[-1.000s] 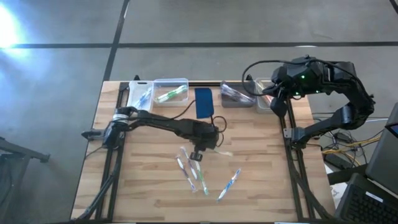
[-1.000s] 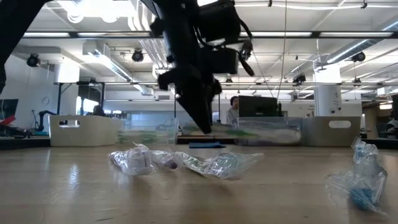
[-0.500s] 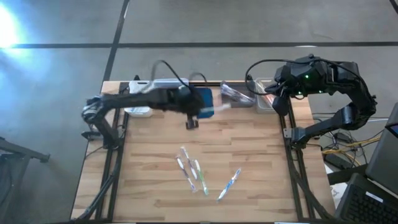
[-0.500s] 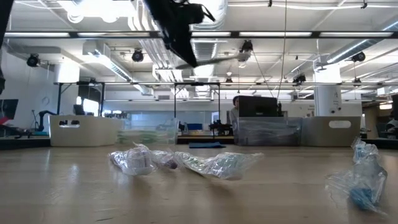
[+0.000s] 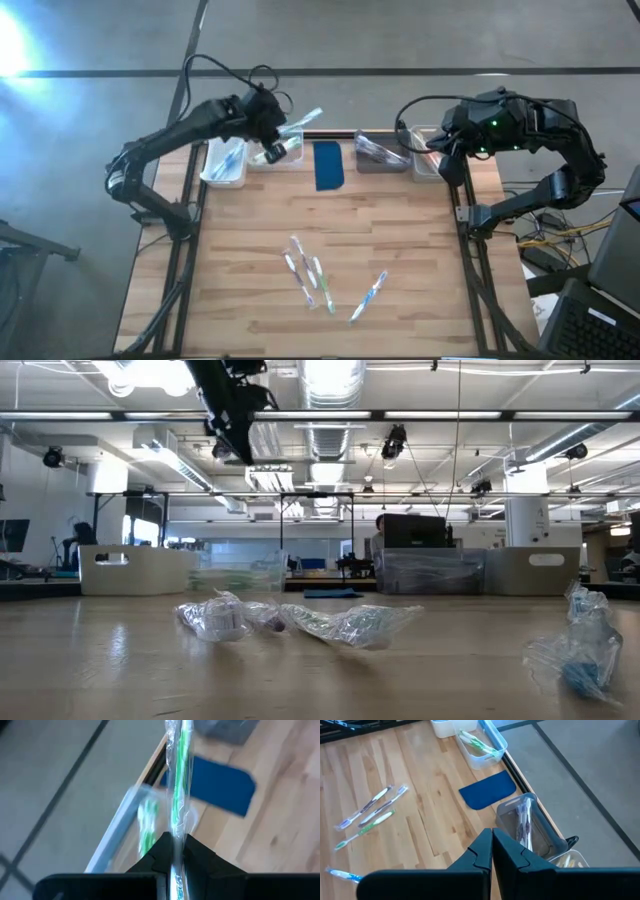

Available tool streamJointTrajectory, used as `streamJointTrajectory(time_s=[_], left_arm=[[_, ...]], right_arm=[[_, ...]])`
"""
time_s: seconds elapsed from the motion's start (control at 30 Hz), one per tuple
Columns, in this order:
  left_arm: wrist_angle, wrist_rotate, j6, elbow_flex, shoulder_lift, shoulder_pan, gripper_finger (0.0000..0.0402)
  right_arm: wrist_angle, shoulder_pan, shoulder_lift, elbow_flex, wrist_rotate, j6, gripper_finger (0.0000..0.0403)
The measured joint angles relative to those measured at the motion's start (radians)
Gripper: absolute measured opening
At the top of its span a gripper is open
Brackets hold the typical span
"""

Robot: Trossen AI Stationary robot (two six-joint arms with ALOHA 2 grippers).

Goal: Pick & Place Toothbrushes
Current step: Put the green toothbrush into the transparent bin

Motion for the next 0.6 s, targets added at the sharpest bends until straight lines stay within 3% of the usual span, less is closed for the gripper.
streamJointTrajectory(time_s=[0.23, 0.6], left_arm=[[-0.036, 0.002, 0.052, -0.057, 0.004, 0.09, 0.0032], [0.117, 0.032, 0.053, -0.328, 0.005, 0.139, 0.0034]], right_arm=[[0.0, 0.0, -0.003, 0.0, 0.003, -0.01, 0.0008], [0.0, 0.0, -0.008, 0.0, 0.028, -0.038, 0.0008]])
